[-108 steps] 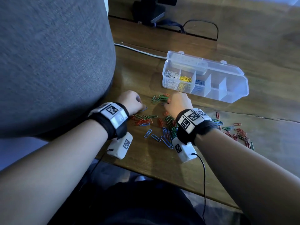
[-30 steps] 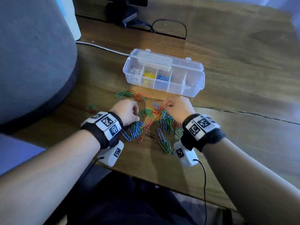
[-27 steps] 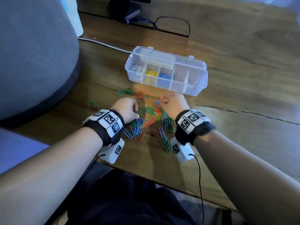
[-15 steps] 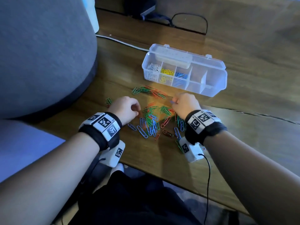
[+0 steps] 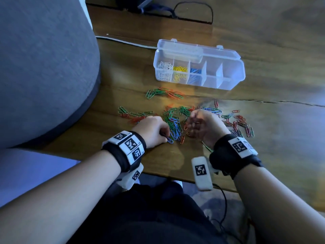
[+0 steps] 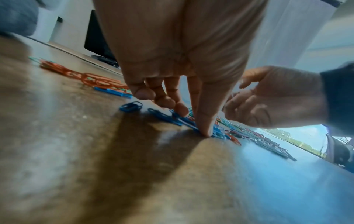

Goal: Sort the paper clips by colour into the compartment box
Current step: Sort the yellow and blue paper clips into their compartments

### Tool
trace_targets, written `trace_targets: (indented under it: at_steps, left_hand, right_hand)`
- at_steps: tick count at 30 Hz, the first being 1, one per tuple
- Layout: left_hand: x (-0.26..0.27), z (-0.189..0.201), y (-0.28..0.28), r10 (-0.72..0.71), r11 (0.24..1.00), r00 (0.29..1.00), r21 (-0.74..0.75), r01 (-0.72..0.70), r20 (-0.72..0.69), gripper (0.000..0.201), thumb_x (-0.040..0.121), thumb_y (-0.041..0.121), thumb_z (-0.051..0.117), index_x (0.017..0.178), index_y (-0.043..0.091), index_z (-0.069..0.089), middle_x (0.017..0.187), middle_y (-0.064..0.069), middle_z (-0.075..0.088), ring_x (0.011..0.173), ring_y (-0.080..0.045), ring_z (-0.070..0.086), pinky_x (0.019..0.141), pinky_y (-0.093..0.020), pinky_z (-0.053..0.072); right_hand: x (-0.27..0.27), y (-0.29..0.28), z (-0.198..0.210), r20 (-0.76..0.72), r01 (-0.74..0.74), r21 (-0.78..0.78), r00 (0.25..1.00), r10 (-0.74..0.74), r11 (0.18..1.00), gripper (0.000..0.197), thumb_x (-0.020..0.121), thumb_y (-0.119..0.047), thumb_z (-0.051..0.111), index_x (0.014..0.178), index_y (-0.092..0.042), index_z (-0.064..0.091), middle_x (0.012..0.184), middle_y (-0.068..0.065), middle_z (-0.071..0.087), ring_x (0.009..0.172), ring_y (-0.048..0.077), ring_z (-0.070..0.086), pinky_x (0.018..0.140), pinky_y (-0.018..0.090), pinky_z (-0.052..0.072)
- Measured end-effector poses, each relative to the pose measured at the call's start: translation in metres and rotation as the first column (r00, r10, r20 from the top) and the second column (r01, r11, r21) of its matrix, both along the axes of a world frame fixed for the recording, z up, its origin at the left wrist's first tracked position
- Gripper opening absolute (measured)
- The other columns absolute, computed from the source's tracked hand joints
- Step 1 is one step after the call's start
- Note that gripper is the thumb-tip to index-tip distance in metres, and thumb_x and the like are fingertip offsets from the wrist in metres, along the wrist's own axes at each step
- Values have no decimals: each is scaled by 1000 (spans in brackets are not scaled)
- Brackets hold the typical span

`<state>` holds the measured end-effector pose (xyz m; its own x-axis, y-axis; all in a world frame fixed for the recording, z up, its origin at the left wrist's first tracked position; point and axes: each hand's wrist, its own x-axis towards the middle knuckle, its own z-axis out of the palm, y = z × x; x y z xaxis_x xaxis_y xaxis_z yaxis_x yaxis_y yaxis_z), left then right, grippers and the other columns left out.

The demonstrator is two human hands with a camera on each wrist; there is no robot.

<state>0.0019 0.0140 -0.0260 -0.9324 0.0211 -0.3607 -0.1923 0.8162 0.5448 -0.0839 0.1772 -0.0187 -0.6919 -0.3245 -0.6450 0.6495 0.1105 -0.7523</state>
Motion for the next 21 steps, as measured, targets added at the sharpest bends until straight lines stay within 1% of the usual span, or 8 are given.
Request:
trace_targets:
  at_steps: [2,4,6,9,13,16,19,21]
  left_hand:
    - [-1,-2,1,-60,997,998,-55,59,-16,6,79,24,69,85,22,69,93,4,55,99,-19,51,87,-35,46]
    - [-2,-3,0,-111,990,994,-92,109,-19,6,80,25,67,85,21,67,94,4,52,100,-19,49,87,-35,44]
    - [0,-4,-4,-119,990,992,-80,116,-38,6,80,26,67,83,20,66,91,4,49,99,-20,49,85,-34,44]
    - [6,-1,-16,-50,999,994,14,52,-99,6,78,24,70,81,18,67,87,2,55,90,-20,55,78,-30,44]
    - [16,-3,-38,153,974,981,183,-130,-119,19,77,15,72,69,24,58,72,7,59,75,-16,57,71,-27,43]
    - [20,-12,-55,310,885,950,378,-272,-43,25,80,6,68,73,28,57,68,3,60,67,-20,59,71,-34,50]
    - [23,-15,-63,335,805,941,502,-316,54,21,87,-4,57,92,15,63,70,-1,58,56,-8,57,58,-22,50]
    - [23,-14,-63,318,792,944,523,-314,85,20,88,-6,54,88,12,62,69,-4,58,51,0,56,51,-15,48]
  right_hand:
    - [8,-4,-7,-153,-77,100,984,92,992,25,84,0,44,65,-14,52,58,1,42,47,12,39,47,19,33]
    - [15,-7,-13,-363,-188,451,855,372,873,20,81,-7,57,65,-18,55,57,-4,47,53,12,43,54,23,36]
    - [22,-12,-16,-392,-188,698,707,588,691,9,79,-14,63,75,-21,59,66,-6,53,65,13,49,62,23,36]
    - [32,-14,-18,-354,-139,833,612,707,536,10,83,-23,60,93,-22,62,82,-4,56,77,18,52,66,23,35]
    - [34,-14,-18,-324,-97,856,664,674,507,14,87,-21,54,95,-21,65,86,3,62,85,25,59,66,24,36]
    - [35,-12,-15,-347,-72,844,682,644,531,15,87,-21,54,94,-19,67,87,6,66,82,26,59,65,25,40]
    - [38,-12,-10,-405,-25,805,707,580,592,17,86,-19,53,93,-22,68,82,5,67,77,24,61,66,26,45]
    - [40,-15,-6,-428,-20,788,700,572,615,18,86,-19,53,95,-24,68,72,-1,62,73,23,61,63,25,43]
